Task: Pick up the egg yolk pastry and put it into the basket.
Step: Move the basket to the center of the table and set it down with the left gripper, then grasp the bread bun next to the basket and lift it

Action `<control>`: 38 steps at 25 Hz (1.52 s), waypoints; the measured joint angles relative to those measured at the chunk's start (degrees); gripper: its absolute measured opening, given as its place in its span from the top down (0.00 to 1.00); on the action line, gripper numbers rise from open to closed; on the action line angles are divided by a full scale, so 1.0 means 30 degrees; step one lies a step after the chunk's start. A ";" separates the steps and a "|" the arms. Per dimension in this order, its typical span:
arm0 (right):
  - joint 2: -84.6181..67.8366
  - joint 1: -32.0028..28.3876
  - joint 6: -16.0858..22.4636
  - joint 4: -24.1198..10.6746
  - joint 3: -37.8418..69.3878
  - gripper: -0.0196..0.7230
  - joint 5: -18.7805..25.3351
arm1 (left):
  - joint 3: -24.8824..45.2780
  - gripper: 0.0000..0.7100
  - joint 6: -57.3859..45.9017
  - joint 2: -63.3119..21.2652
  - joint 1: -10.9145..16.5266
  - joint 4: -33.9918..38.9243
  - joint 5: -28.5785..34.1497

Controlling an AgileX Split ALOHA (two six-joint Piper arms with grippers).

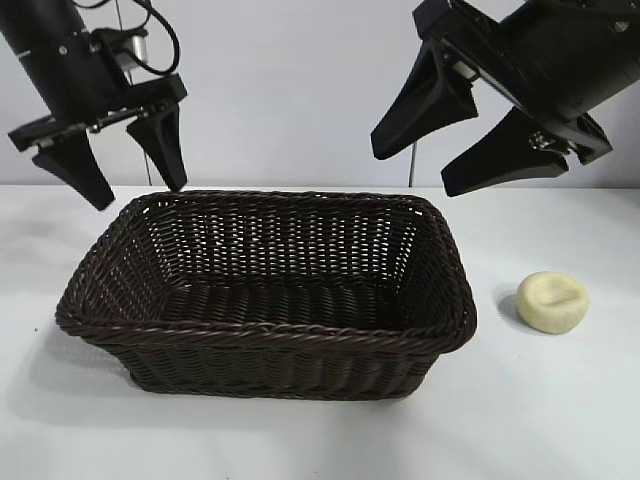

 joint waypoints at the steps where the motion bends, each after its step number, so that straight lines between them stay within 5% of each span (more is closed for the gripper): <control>1: 0.0000 0.0000 0.0000 0.0000 0.0000 0.28 0.0000 | -0.0049 0.18 0.0000 -0.0283 0.0000 0.0395 0.0013; 9: 0.0000 0.0000 0.0000 0.0000 0.0000 0.28 0.0016 | -0.0091 0.18 -0.1014 -0.0999 0.0130 0.3716 0.0326; 16: 0.0000 0.0000 0.0000 -0.0079 0.0000 0.28 0.0016 | -0.0091 0.18 -0.2377 -0.0999 0.2252 0.6230 0.0339; 21: 0.0000 0.0000 0.0000 -0.0086 0.0000 0.28 0.0016 | -0.0091 0.18 -0.2595 -0.0999 0.3340 0.6532 0.0339; 28: 0.0000 0.0000 0.0000 -0.0176 0.0000 0.28 0.0016 | 0.0190 0.18 -0.2426 -0.2069 0.3320 0.6347 0.0339; 38: 0.0000 0.0000 0.0000 -0.0234 0.0000 0.28 0.0016 | 0.6570 0.18 -0.2003 -0.8905 0.3320 0.6347 0.0339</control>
